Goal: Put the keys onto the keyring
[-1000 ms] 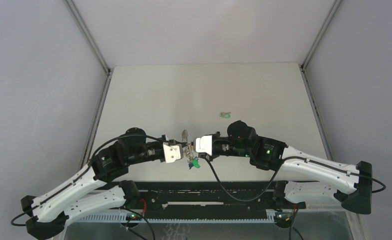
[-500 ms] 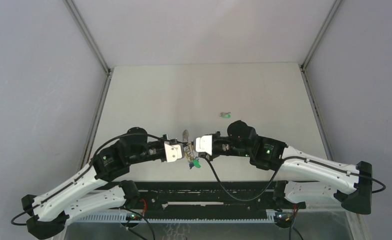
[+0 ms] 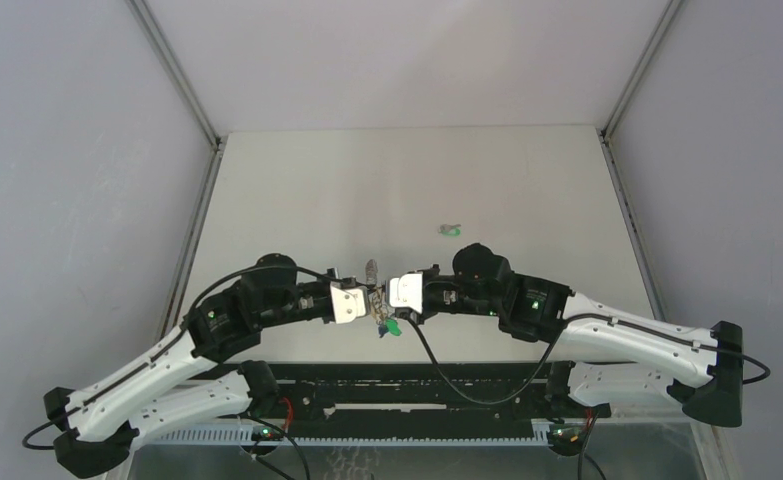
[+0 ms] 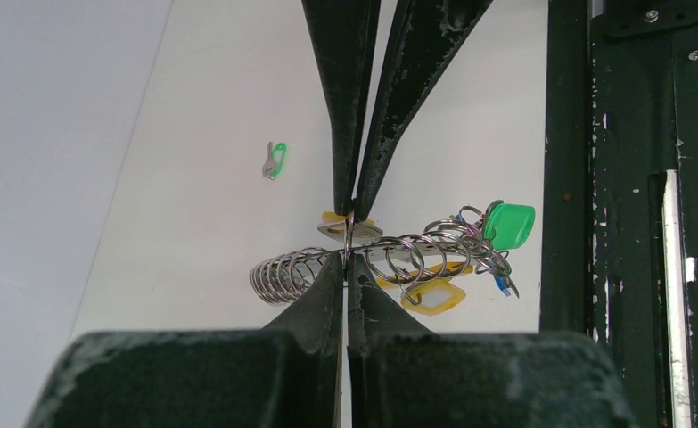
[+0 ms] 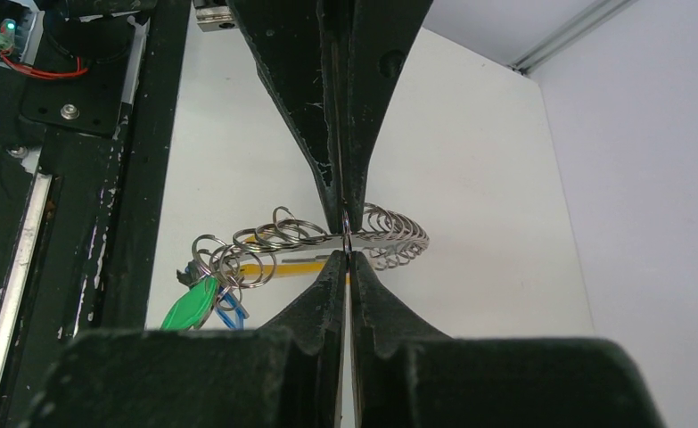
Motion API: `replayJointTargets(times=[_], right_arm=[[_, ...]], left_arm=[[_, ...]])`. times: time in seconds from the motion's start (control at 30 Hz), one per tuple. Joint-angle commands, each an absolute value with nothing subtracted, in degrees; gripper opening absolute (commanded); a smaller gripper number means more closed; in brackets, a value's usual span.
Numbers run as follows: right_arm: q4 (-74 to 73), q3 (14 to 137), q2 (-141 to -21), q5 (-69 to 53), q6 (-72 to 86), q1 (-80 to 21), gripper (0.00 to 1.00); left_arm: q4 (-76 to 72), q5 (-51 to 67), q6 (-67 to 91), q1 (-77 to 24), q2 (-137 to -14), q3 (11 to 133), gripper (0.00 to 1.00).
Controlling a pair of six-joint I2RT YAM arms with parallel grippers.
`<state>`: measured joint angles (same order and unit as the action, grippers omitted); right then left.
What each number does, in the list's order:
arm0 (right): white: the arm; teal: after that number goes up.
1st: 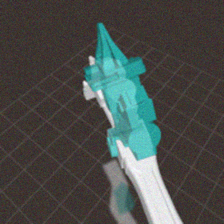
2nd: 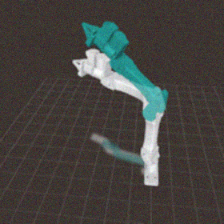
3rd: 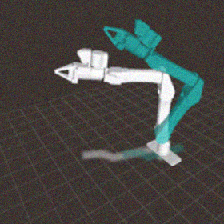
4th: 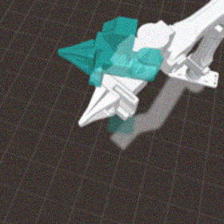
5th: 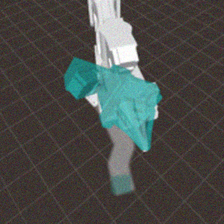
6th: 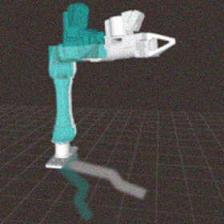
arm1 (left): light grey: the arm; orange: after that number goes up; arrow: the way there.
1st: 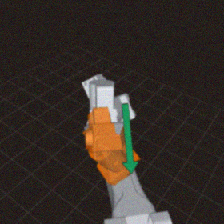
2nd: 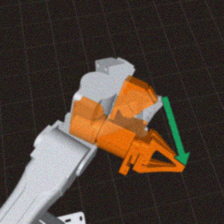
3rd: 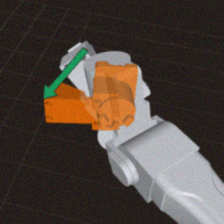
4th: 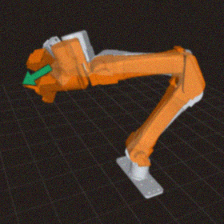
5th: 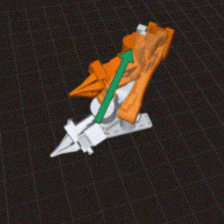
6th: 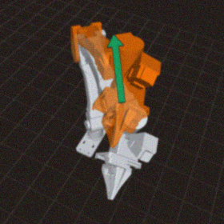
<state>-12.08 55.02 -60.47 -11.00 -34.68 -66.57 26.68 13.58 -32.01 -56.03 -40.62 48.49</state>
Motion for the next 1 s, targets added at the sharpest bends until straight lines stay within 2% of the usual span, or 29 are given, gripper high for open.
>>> replayJointTargets(times=[0.0,0.5,0.97], right_arm=[[-7.6,56.4,-59.3,-11.2,-34.9,-67.8,0.0],[-8.8,56.4,-59.4,-7.9,-36.7,-69.2,0.0],[-10.3,56.4,-59.9,-4.3,-38.7,-70.3,0.0]], left_arm=[[24.0,12.6,-31.0,-56.2,-41.3,50.0,0.0],[24.5,11.6,-29.0,-55.6,-42.1,50.9,0.0],[24.0,15.8,-25.6,-51.6,-42.9,52.1,0.0]])
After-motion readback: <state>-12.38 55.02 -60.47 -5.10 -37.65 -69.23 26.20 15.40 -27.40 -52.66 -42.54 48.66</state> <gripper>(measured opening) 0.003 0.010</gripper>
